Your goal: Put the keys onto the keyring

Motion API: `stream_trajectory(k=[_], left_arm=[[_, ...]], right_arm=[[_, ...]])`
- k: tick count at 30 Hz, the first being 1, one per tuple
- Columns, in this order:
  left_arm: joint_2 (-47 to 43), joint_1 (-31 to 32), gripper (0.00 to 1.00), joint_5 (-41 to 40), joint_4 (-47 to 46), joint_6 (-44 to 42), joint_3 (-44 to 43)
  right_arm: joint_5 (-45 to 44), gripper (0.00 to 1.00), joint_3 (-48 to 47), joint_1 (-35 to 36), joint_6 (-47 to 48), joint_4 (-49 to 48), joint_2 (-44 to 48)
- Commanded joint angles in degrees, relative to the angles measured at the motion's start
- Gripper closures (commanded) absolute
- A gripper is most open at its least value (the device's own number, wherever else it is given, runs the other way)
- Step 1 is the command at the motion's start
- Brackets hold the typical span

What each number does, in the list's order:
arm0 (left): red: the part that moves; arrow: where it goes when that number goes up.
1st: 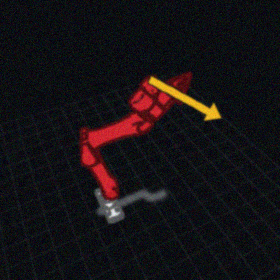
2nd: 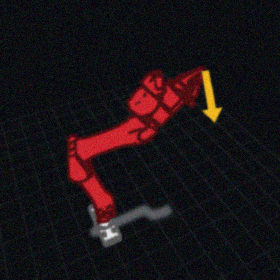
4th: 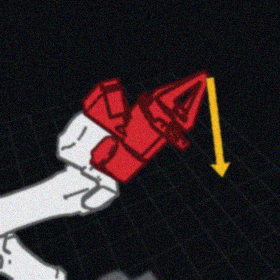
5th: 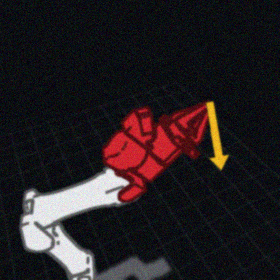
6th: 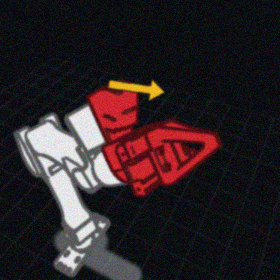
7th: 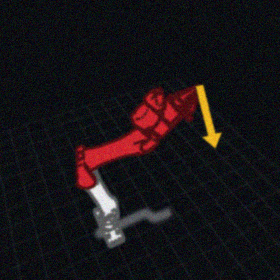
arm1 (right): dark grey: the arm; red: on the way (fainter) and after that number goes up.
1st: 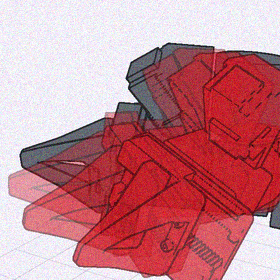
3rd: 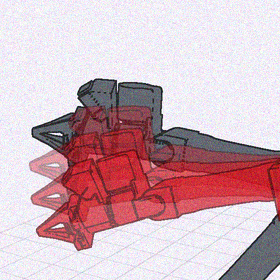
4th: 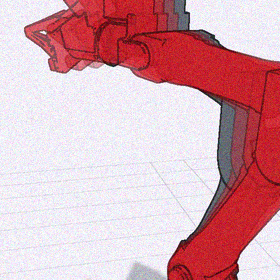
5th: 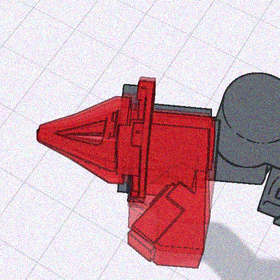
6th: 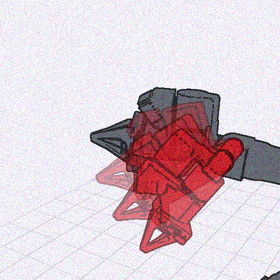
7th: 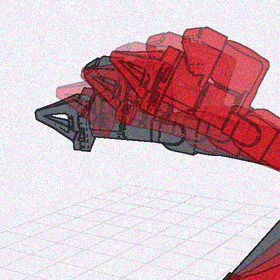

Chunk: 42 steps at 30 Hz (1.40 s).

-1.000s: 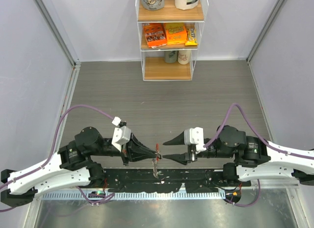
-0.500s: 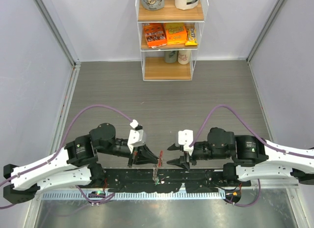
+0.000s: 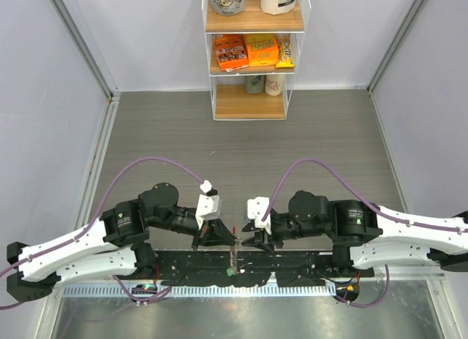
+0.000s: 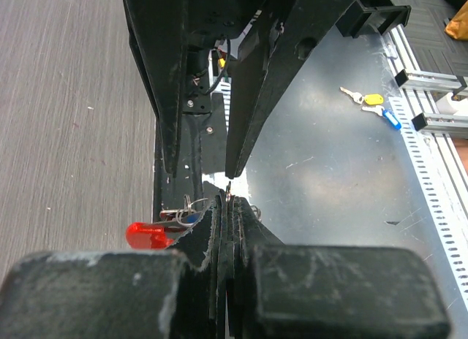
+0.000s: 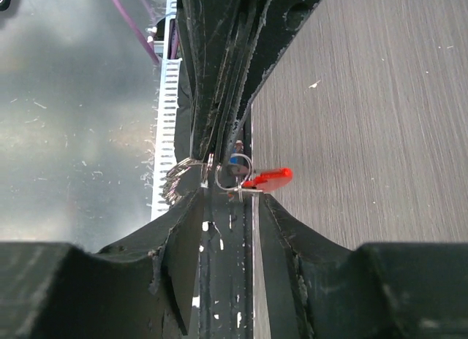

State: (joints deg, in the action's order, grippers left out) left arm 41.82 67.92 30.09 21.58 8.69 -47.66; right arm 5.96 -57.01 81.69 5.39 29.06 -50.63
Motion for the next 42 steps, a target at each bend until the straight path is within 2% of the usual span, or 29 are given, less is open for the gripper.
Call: stream_trajectory(k=[1,14,19,21,24,25,36,37,40,42], left_arm=[[-0.78,0.28,1.0,1.38,-1.9,-0.6,-1.74],[-1.57,0.28,1.0,0.85,-2.51,-0.51,-0.94],[-1.83,0.28,1.0,0.85,-2.69,-0.51,-0.94],[-2.01,0.28,1.0,0.76,-2.69,-0.51,-0.86],[-2.18,0.37,1.0,0.41,-2.69,-0.51,-0.68],[-2.27,0.37,1.0,0.24,-2.69,-0.51,-0.68],[-4.38,0.28,1.0,-0.46,-4.09,-0.08,0.2],[-4.64,0.37,0.98,-0.64,-4.44,0.01,0.37],[-6.05,0.28,0.79,-1.34,-6.28,0.45,1.51],[-7.71,0.37,0.72,-2.13,-7.95,0.72,2.57]], right_arm=[[2.22,0.6,-3.01,0.22,-1.08,-3.48,-0.61],[3.27,0.65,-4.68,0.22,-1.17,-4.27,-2.89],[3.54,0.69,-5.04,0.22,-1.17,-4.19,-3.6],[3.88,0.75,-5.04,0.22,-1.17,-4.27,-3.68],[4.33,0.92,-5.12,0.22,-1.17,-4.19,-4.03],[4.5,0.94,-5.21,0.22,-1.17,-4.1,-4.04],[5.47,0.94,-3.37,0.22,-1.43,-6.46,-2.28],[5.47,0.94,-2.84,0.22,-1.52,-6.91,-1.58],[5.3,0.95,-2.14,0.22,-1.96,-8.57,-0.35],[5.03,0.94,-1.87,0.22,-2.05,-8.93,0.62]])
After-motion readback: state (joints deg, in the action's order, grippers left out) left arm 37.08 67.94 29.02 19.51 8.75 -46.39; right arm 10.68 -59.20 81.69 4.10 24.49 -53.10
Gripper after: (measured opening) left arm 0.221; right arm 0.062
